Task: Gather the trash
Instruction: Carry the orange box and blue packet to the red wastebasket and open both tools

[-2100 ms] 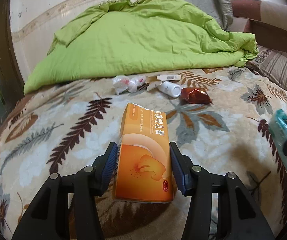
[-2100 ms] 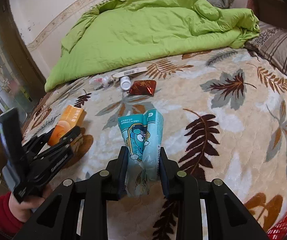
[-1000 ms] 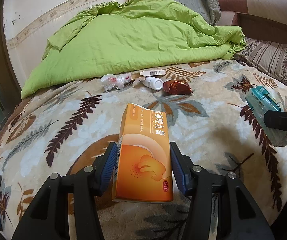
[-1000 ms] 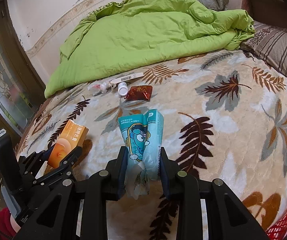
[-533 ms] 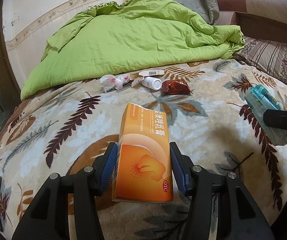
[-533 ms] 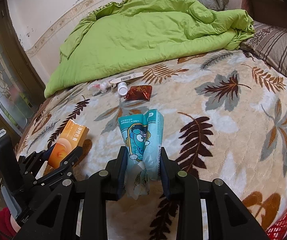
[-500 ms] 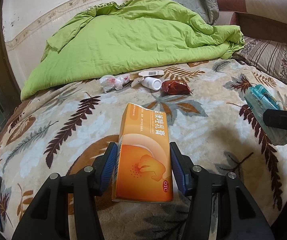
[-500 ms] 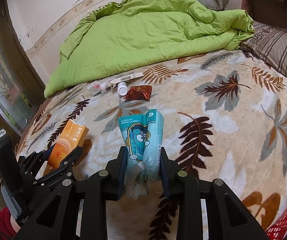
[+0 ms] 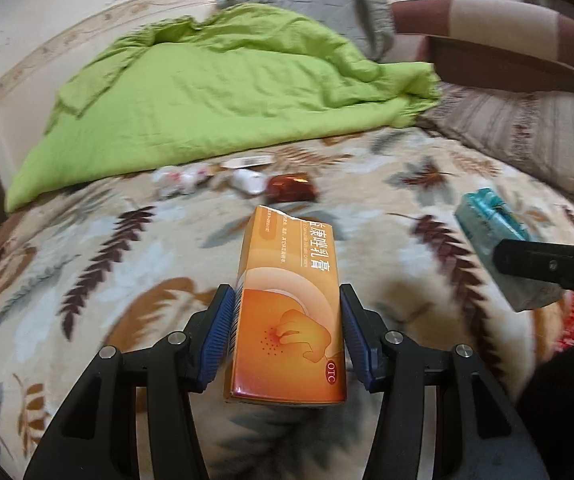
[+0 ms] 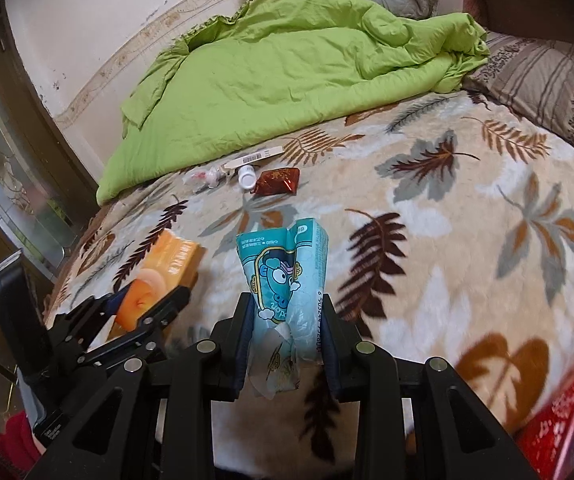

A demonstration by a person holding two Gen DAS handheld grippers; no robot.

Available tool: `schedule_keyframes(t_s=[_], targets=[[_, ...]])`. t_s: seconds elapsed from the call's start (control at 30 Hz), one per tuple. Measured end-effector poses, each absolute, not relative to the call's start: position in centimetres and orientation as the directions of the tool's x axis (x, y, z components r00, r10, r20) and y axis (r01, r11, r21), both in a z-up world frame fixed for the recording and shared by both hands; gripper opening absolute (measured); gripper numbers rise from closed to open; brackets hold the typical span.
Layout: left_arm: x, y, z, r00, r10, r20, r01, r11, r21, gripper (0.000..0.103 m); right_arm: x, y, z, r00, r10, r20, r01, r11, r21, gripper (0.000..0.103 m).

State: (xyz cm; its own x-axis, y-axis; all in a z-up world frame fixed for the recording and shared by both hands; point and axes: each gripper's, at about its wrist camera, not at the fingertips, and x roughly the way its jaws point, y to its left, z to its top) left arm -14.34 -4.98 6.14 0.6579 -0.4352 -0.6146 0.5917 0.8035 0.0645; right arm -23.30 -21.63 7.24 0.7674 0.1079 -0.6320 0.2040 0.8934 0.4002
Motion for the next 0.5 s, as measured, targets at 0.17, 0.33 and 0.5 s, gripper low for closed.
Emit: schedule_keyframes(t_s=[0.17, 0.33, 0.5], targets=[[-16.7, -6.5, 6.7, 0.572, -0.523, -0.632, 0.683, 0.731, 0.013, 0.051, -26.9, -23.4, 7.8, 0.77, 0.093, -0.632, 0.254, 0.863, 0.436, 0.034], [-19.1, -8.4, 8.0, 0.478, -0.61, -0.632, 0.767, 0.641, -0.039, 0.051, -30.4, -25.7, 8.6, 0.781, 0.051, -0.622, 0.311, 0.832, 0.46, 0.034], [-22.0, -10.9, 9.6, 0.409, -0.665, -0.625, 0.835, 0.549, -0.037, 0.052, -34.6, -28.5, 9.0, 0.791, -0.017, -0.612, 0.389, 0.785, 0.481, 0.034]])
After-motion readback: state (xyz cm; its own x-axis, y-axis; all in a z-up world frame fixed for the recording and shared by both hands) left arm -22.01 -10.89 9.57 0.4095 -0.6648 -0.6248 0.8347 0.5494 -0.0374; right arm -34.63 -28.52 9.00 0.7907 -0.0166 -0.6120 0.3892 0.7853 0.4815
